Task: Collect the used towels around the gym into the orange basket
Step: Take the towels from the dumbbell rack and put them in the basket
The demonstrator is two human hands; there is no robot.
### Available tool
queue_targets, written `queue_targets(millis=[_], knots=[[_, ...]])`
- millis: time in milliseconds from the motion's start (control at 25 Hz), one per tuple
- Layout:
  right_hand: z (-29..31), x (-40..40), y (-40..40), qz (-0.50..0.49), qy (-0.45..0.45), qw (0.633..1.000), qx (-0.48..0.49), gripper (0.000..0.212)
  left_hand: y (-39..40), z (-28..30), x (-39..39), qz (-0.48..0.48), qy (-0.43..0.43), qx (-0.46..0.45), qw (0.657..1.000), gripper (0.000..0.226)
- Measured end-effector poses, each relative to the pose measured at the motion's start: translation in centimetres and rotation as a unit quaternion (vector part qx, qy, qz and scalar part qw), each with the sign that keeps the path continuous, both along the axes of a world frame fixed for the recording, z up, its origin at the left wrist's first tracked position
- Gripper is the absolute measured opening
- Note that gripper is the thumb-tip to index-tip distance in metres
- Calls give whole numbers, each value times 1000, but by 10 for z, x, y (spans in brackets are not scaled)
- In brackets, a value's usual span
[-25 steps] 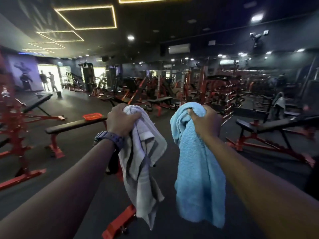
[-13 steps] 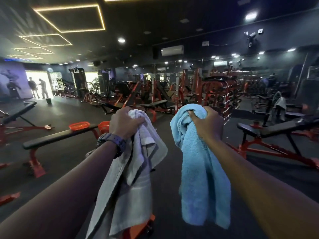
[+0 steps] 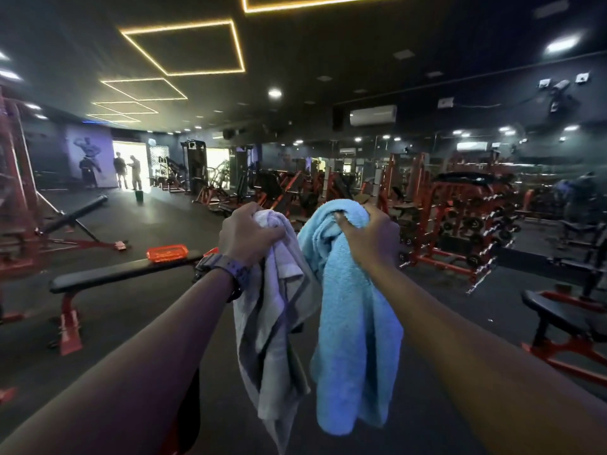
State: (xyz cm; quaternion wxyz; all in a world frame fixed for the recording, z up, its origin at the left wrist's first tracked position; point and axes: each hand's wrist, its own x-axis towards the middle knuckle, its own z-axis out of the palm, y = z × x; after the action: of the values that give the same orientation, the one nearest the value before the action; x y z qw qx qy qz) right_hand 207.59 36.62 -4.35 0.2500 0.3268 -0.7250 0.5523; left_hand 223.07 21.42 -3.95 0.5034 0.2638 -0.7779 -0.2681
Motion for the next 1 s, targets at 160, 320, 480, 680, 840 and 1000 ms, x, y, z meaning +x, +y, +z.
queue_targets(millis=[160, 320, 480, 680, 840, 1000], knots=[[15, -81, -90, 16, 4, 1000, -8, 37, -87, 19, -84, -2, 53, 15, 998, 33], [34, -177, -185, 28, 15, 999, -9, 38, -178, 32, -170, 24, 49, 6, 998, 32], [24, -265, -273, 56, 25, 998, -15, 39, -253, 26, -250, 66, 45, -20, 997, 25], [4, -405, -392, 101, 11, 994, -28, 38, -362, 19, -372, 100, 55, -35, 993, 23], [11, -510, -488, 120, -2, 993, -18, 41, -446, 28, -466, 131, 62, -29, 989, 21], [2, -596, -587, 152, -5, 988, -1, 37, -533, 22, -545, 145, 74, -28, 986, 21]])
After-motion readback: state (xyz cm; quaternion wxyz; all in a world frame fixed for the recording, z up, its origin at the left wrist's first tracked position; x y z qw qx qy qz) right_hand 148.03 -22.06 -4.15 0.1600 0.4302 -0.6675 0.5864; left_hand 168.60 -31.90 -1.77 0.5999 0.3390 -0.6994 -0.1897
